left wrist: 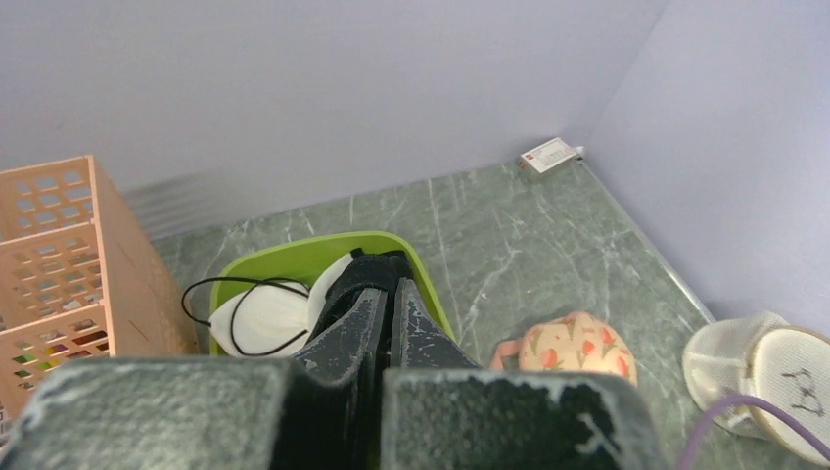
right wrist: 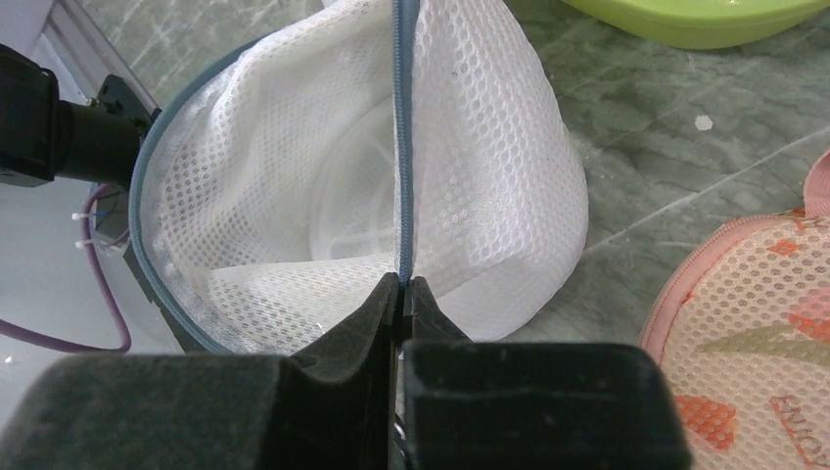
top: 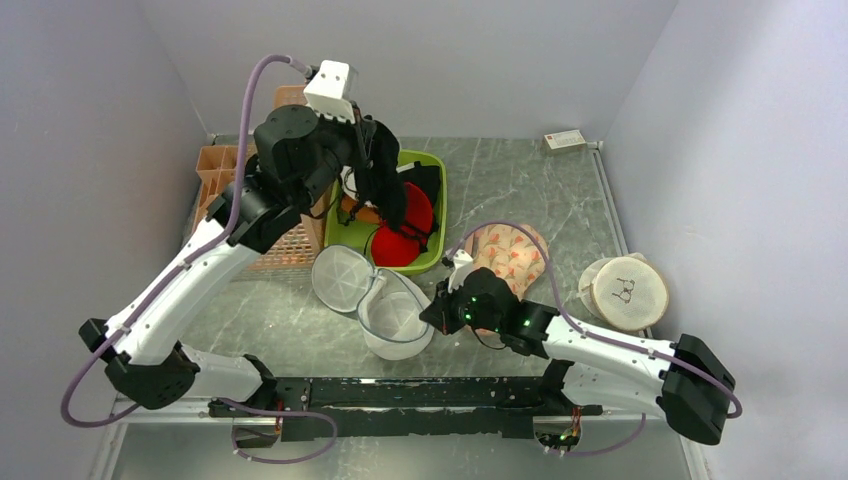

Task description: Unzip the laundry bag and remove the bra

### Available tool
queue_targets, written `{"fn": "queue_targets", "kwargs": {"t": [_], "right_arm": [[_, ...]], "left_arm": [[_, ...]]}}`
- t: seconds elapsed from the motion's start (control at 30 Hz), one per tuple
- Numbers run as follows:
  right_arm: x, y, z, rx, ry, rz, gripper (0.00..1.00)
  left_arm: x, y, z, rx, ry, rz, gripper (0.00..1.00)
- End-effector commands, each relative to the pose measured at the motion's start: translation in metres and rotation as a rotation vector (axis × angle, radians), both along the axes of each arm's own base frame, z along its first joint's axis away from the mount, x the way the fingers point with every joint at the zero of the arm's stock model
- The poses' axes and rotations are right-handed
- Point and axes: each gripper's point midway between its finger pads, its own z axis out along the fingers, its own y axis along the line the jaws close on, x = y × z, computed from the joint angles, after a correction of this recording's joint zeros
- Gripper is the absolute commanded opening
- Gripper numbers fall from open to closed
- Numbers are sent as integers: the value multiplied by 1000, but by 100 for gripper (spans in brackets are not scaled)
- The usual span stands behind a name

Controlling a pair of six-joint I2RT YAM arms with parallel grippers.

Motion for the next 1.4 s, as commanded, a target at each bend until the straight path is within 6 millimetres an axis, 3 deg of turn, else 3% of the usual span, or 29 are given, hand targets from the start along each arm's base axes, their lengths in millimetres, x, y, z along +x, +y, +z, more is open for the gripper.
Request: {"fn": "queue_targets", "kwargs": {"t": [0.0, 0.2, 0.3, 0.43, 0.53, 0.67, 0.73, 0.93, 1.1, 1.23, 1.37], "right_arm": [[-3, -4, 3, 20, -14, -4, 0], [-5, -5, 2, 27, -12, -1, 0], [-5, -5, 5, 27, -15, 1, 0], [-4, -6, 9, 39, -25, -6, 0], [-5, -7, 8, 37, -21, -7, 0], [-5, -10, 7, 34, -25, -19, 0], [-4, -10, 7, 33, -28, -19, 0], [-3, -4, 5, 28, -34, 3, 0], [-3, -4, 0, 21, -34, 8, 0], [-1, -9, 2, 18, -45, -15, 0], [2, -15, 6, 6, -67, -35, 0]], "left_arm": [[27, -9, -28, -1, 48, -32, 7], [65, -6, -111, 88, 211, 32, 7], [88, -10, -163, 155, 331, 47, 7], [100, -31, -226, 238, 478, -13, 7], [103, -24, -252, 267, 535, 45, 8], [96, -11, -251, 268, 519, 82, 44], [90, -5, -241, 263, 503, 83, 60], [44, 9, -213, 193, 502, 14, 93], [-15, 28, -220, 105, 564, -41, 100], [-58, 51, -247, 38, 613, -32, 100], [-88, 78, -273, -33, 649, 46, 99]]}}
